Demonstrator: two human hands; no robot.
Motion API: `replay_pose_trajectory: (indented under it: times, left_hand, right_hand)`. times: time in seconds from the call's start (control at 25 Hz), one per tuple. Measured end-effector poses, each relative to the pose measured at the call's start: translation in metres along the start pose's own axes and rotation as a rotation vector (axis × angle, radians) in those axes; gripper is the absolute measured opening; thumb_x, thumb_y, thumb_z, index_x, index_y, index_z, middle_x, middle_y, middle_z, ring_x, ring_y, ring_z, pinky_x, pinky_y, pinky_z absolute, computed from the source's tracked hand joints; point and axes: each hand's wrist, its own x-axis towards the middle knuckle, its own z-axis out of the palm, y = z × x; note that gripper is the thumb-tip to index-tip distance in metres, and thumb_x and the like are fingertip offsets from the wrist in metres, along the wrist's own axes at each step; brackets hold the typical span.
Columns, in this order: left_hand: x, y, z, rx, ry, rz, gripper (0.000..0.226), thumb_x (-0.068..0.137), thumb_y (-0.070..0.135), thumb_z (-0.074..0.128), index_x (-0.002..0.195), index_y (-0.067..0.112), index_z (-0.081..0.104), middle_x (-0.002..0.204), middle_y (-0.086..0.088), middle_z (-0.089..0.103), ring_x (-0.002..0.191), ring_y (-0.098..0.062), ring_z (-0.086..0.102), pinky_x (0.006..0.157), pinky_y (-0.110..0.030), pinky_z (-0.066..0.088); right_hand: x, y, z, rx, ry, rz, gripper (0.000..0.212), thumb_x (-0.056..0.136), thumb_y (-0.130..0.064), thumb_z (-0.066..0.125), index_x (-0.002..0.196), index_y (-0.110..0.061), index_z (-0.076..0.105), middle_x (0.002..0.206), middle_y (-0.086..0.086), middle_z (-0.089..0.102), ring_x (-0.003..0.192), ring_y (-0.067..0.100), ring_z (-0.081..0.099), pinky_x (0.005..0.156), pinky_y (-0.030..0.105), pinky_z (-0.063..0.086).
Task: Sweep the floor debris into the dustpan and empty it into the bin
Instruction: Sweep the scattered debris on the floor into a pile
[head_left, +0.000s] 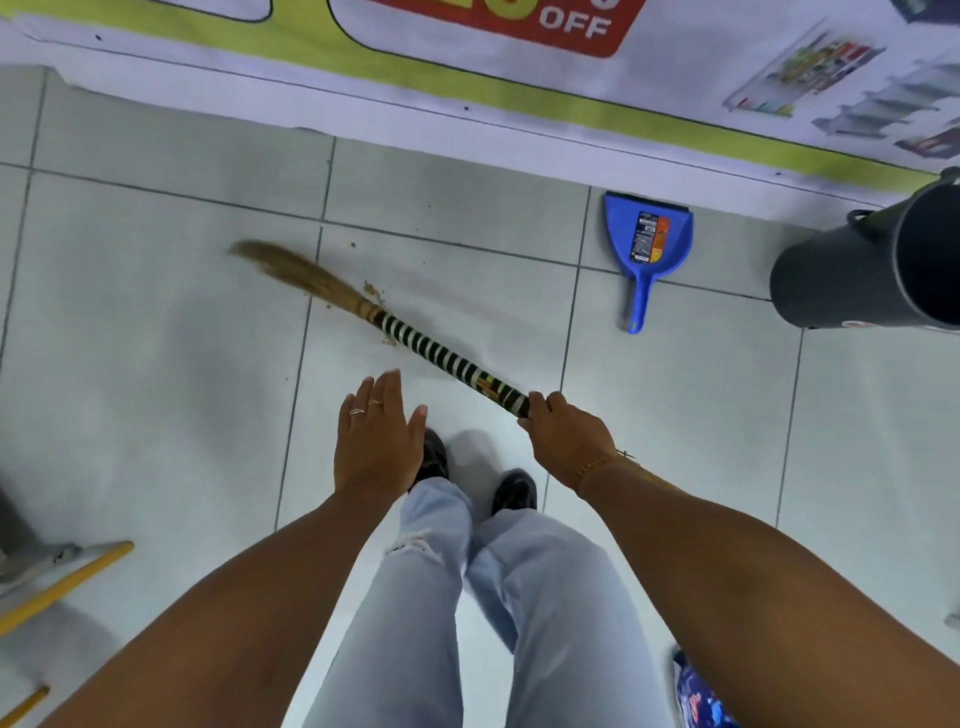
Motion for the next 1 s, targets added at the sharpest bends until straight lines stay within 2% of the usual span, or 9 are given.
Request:
replay_pose_trajectory:
  times: [0.12,0.24,0.32,0.48,0.64,0.8,1.0]
  left_hand:
    - [0.018,-0.008,-0.006,0.004,-0.009,-0.024,0.055,0.094,0.030,0.044,0.138,-0.001,0.032,0.139,-0.024,0.046,0.135,-0.036,0.034,0.113,-0.046,0.026]
    - [0.037,-0.007,-0.006,-0.014,0.000,-0.063,0.055,0.095,0.030,0.043,0.139,-0.001,0.031,0.141,-0.023,0.043,0.136,-0.035,0.033,0.113,-0.046,0.024]
    - [0.051,0.000,-0.005,-0.035,0.018,-0.087,0.055,0.095,0.031,0.042,0.139,-0.001,0.030,0.142,-0.023,0.042,0.137,-0.035,0.032,0.114,-0.046,0.023]
    - [0.082,0.022,0.000,-0.055,0.053,-0.133,0.054,0.095,0.031,0.042,0.138,-0.002,0.032,0.139,-0.024,0.046,0.135,-0.037,0.035,0.112,-0.047,0.026]
    - [0.105,0.044,0.013,-0.051,0.064,-0.141,0.051,0.092,0.032,0.039,0.131,-0.002,0.043,0.127,-0.025,0.057,0.125,-0.041,0.047,0.104,-0.052,0.038]
    - [0.113,0.063,0.021,-0.080,0.054,-0.161,0.048,0.094,0.027,0.046,0.132,-0.002,0.041,0.128,-0.027,0.056,0.128,-0.040,0.043,0.107,-0.051,0.033]
    - [0.115,0.070,0.019,-0.083,0.049,-0.195,0.050,0.095,0.028,0.044,0.135,-0.002,0.037,0.131,-0.027,0.053,0.132,-0.038,0.039,0.110,-0.050,0.029]
  right_hand:
    - [0.038,0.008,-0.020,0.103,0.068,0.081,0.039,0.102,-0.027,0.034,0.133,-0.004,0.042,0.127,0.015,0.051,0.108,0.034,0.056,0.075,0.038,0.045]
    - [0.091,0.021,-0.048,0.084,0.130,0.171,0.045,0.099,-0.016,0.038,0.143,-0.007,0.033,0.127,0.017,0.054,0.107,0.039,0.057,0.080,0.042,0.048]
    - [0.123,0.027,-0.065,0.051,0.103,0.230,0.052,0.097,-0.010,0.035,0.148,-0.015,0.027,0.125,0.017,0.055,0.109,0.039,0.057,0.082,0.042,0.048]
    - [0.165,0.039,-0.076,0.174,-0.001,0.435,0.040,0.099,-0.012,0.033,0.137,-0.008,0.045,0.130,0.016,0.054,0.120,0.035,0.052,0.092,0.040,0.046]
    - [0.176,0.043,-0.069,0.145,-0.120,0.357,0.037,0.100,-0.015,0.033,0.131,-0.005,0.052,0.128,0.016,0.056,0.118,0.035,0.055,0.089,0.040,0.048]
    - [0.168,0.049,-0.059,0.154,-0.185,0.317,0.038,0.100,-0.016,0.031,0.132,-0.007,0.051,0.127,0.014,0.057,0.117,0.034,0.056,0.087,0.039,0.048]
    - [0.151,0.062,-0.046,0.075,-0.243,0.257,0.039,0.100,-0.016,0.031,0.135,-0.011,0.048,0.126,0.013,0.057,0.115,0.034,0.056,0.086,0.040,0.048]
